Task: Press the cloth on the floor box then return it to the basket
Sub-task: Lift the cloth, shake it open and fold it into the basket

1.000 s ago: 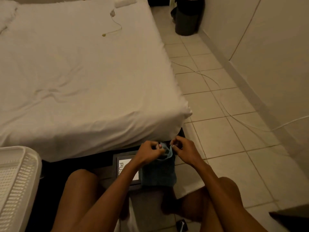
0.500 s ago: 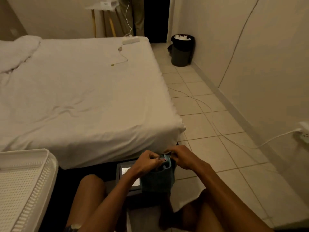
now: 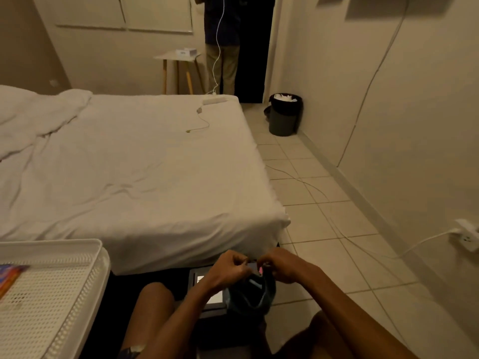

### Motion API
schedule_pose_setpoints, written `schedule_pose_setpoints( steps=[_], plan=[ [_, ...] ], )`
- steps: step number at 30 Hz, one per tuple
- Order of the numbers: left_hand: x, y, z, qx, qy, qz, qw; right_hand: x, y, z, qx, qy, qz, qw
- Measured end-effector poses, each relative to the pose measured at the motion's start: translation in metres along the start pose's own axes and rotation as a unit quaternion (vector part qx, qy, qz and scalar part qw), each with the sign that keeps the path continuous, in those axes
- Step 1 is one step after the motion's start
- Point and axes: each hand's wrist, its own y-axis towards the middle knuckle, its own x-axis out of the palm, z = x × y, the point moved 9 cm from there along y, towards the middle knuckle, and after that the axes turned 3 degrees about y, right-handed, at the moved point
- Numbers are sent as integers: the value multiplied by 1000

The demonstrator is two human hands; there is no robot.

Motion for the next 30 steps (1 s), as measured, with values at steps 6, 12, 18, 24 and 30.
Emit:
schedule_pose_setpoints(
  steps=[6,12,18,24,30],
  plan=[
    [-39,-9,-7,38,128,50,990,-63,-32,-2,17,-25,119,992],
    [-80,-11,22,46,227,94,968,-121,-58,-11,43,-59,162,984],
    [-120,-5,103,80,266,112,954,-172,-84,-11,68,-63,194,977],
    [-149,-10,210,173,342,134,914,-245,-116,-25,67,-92,257,960],
    [-172,-17,260,203,416,130,877,-293,-142,-51,4,-59,334,941]
  ],
)
